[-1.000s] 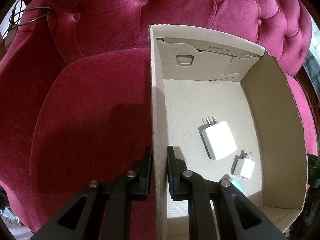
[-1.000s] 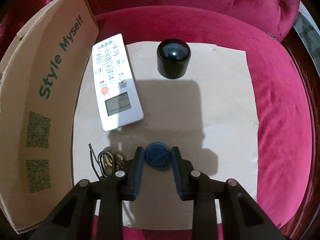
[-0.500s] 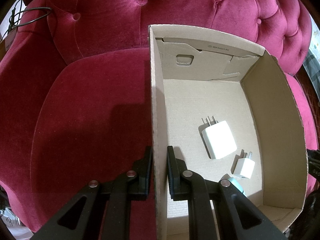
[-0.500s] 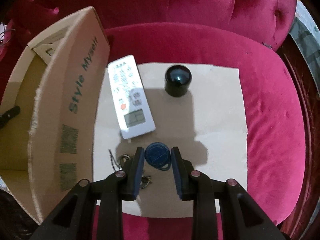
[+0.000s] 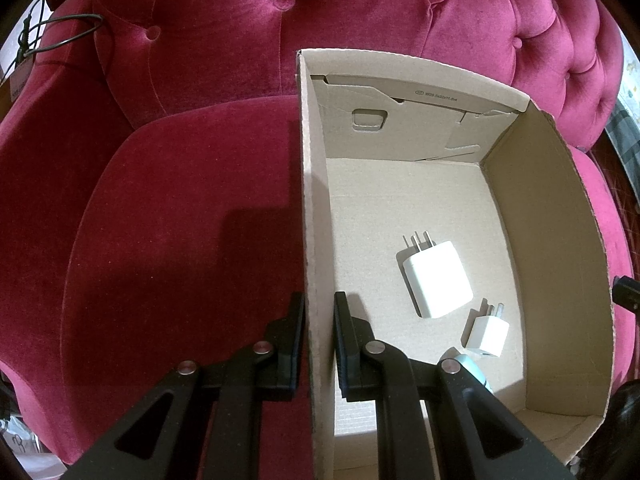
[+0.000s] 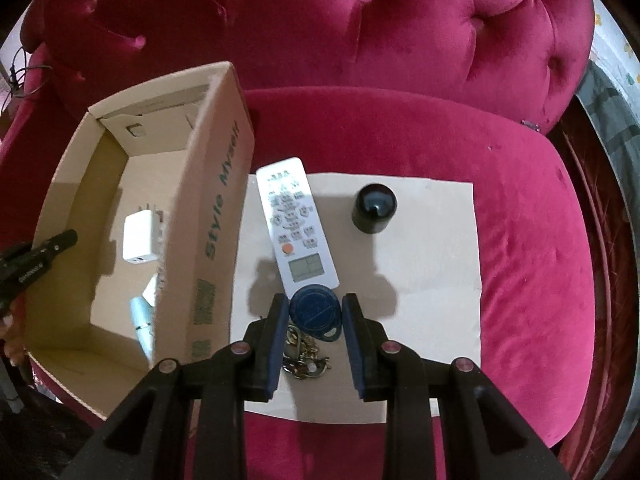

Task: Organize rigid objects
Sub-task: 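Lift the blue key fob with the right gripper and carry it into the box, then lower the key fob beside the chargers and open the right gripper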

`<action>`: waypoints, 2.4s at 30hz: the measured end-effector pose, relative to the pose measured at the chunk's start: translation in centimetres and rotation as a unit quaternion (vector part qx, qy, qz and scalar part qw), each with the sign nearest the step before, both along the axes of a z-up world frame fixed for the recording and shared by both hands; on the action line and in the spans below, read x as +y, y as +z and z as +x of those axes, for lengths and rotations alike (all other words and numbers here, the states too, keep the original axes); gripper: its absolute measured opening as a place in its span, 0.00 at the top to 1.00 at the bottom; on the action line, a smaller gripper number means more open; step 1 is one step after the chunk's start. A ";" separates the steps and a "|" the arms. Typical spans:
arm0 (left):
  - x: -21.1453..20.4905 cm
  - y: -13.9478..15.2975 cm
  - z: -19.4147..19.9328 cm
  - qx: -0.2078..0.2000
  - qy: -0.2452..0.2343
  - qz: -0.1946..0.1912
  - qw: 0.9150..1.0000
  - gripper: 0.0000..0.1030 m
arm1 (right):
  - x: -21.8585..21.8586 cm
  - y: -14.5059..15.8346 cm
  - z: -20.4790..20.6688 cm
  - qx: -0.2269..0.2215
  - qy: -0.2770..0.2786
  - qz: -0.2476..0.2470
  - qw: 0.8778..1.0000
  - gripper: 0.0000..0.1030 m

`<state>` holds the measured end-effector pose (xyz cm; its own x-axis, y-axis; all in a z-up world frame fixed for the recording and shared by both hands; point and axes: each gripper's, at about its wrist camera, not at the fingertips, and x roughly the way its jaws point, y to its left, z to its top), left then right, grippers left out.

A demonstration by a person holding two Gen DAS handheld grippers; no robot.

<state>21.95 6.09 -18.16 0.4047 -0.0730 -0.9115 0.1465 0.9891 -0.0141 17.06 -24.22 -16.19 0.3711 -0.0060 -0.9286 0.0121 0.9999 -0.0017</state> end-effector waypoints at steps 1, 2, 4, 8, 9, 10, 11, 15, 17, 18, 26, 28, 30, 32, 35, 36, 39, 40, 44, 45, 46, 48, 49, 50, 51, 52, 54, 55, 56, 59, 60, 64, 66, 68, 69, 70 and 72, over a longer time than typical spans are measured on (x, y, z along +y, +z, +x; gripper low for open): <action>0.0 0.0 0.0 0.000 0.000 0.000 1.000 0.86 | 0.2 0.3 0.0 -0.002 0.002 0.001 1.000 0.72; 0.0 0.0 0.0 0.000 0.000 0.000 1.000 0.86 | 0.4 0.6 0.1 -0.005 0.004 0.001 1.000 0.72; 0.0 -0.1 -0.1 0.000 0.000 0.000 1.000 0.86 | 0.8 1.0 0.1 -0.011 0.009 0.003 1.000 0.72; 0.0 -0.1 -0.1 0.000 0.000 0.000 1.000 0.86 | 1.9 2.1 0.3 -0.022 0.019 0.009 1.000 0.72; 0.0 -0.1 0.0 0.000 0.000 0.000 1.000 0.86 | 2.1 2.4 0.4 -0.024 0.021 0.010 0.999 0.72; 0.0 -0.2 -0.1 0.000 0.000 0.000 1.000 0.86 | 2.5 2.7 0.5 -0.027 0.025 0.010 0.999 0.72; -0.1 -0.2 -0.1 0.000 0.000 0.000 1.000 0.86 | 2.8 3.0 0.5 -0.029 0.027 0.012 0.999 0.72; 0.0 -0.2 -0.1 0.000 0.000 0.000 1.000 0.86 | 4.1 3.8 0.8 -0.037 0.041 0.014 0.998 0.72; 0.0 -0.1 -0.1 0.000 0.000 0.000 1.000 0.86 | 4.8 4.1 0.9 -0.041 0.047 0.014 0.998 0.72; 0.0 -0.1 -0.1 0.000 0.000 -0.001 1.000 0.86 | 5.1 4.2 1.0 -0.042 0.050 0.014 0.998 0.72; 0.0 -0.2 -0.1 0.001 0.001 -0.003 1.000 0.86 | 8.5 4.3 1.6 -0.046 0.082 0.023 0.995 0.72; 0.0 -0.2 -0.1 0.001 0.001 -0.002 1.000 0.86 | 9.5 4.2 1.8 -0.045 0.090 0.027 0.995 0.72; 0.0 -0.2 0.0 0.001 0.000 -0.003 1.000 0.86 | 10.2 4.1 2.0 -0.043 0.097 0.028 0.994 0.72; 0.0 -0.2 -0.1 0.001 0.000 -0.003 1.000 0.86 | 11.1 3.7 2.2 -0.039 0.104 0.028 0.993 0.72; 0.0 -0.2 0.0 0.001 0.000 -0.003 1.000 0.86 | 12.3 3.0 2.6 -0.032 0.113 0.029 0.993 0.72; 0.0 -0.2 0.0 0.001 0.000 -0.003 1.000 0.86 | 12.6 2.7 2.7 -0.029 0.115 0.031 0.992 0.72; 0.0 -0.2 0.0 0.001 0.001 -0.003 1.000 0.86 | 13.5 1.8 2.9 -0.021 0.120 0.032 0.992 0.72; 0.1 -0.2 0.0 0.001 0.000 -0.003 1.000 0.86 | 13.7 1.5 3.0 -0.018 0.122 0.033 0.992 0.72; 0.2 -0.2 0.0 0.001 0.001 -0.003 1.000 0.86 | 14.5 0.3 3.3 -0.006 0.124 0.034 0.992 0.72; 0.2 -0.2 0.0 0.001 0.001 -0.003 1.000 0.86 | 14.6 0.0 3.4 -0.004 0.124 0.034 0.992 0.72; 0.2 -0.2 0.0 0.001 0.000 -0.003 1.000 0.86 | 14.8 -0.5 3.5 0.000 0.125 0.033 0.992 0.72; 0.2 -0.2 0.0 0.001 0.001 -0.003 1.000 0.86 | 15.1 -1.2 3.7 0.008 0.124 0.033 0.992 0.72; 0.2 -0.2 0.0 0.001 0.001 -0.003 1.000 0.86 | 15.1 -1.5 3.7 0.011 0.124 0.033 0.992 0.72; 0.2 -0.2 0.0 0.001 0.001 -0.003 1.000 0.86 | 15.2 -1.8 3.8 0.014 0.123 0.032 0.992 0.72; 0.2 -0.2 0.0 0.001 0.001 -0.003 1.000 0.86 | 15.3 -2.2 3.9 0.017 0.123 0.032 0.992 0.72; 0.2 -0.2 0.0 0.001 0.001 -0.003 1.000 0.86 | 15.4 -2.5 4.0 0.020 0.123 0.031 0.992 0.72; 0.2 -0.2 0.0 0.001 0.000 -0.003 1.000 0.86 | 15.6 -3.1 4.1 0.026 0.124 0.028 0.992 0.72; 0.2 -0.2 0.0 0.001 0.001 -0.003 1.000 0.86 | 15.7 -3.3 4.2 0.027 0.124 0.027 0.992 0.72; 0.2 -0.2 0.0 0.001 0.001 -0.003 1.000 0.86 | 15.8 -3.6 4.2 0.029 0.124 0.025 0.991 0.72; 0.2 -0.2 0.0 0.001 0.001 -0.003 1.000 0.86 | 15.8 -4.4 4.5 0.037 0.123 0.022 0.991 0.72; 0.2 -0.2 0.0 0.001 0.000 -0.003 1.000 0.86 | 15.9 -4.7 4.7 0.041 0.122 0.022 0.991 0.72; 0.3 -0.2 0.1 0.001 0.001 -0.003 1.000 0.86 | 15.9 -5.2 4.9 0.046 0.122 0.021 0.991 0.72; 0.3 -0.2 0.1 0.001 0.001 -0.003 1.000 0.86 | 15.9 -5.4 4.9 0.047 0.123 0.021 0.991 0.72; 0.3 -0.2 0.1 0.002 0.001 -0.004 1.000 0.86 | 15.9 -5.5 4.9 0.049 0.122 0.023 0.991 0.71; 0.3 -0.2 0.1 0.001 0.001 -0.003 1.000 0.86 | 15.9 -5.5 4.9 0.049 0.121 0.024 0.991 0.71; 0.3 -0.2 0.1 0.001 0.000 -0.003 1.000 0.86 | 15.8 -5.6 5.0 0.049 0.120 0.027 0.991 0.71; 0.3 -0.2 0.1 0.001 0.001 -0.003 1.000 0.86 | 15.9 -5.6 5.0 0.049 0.121 0.027 0.991 0.71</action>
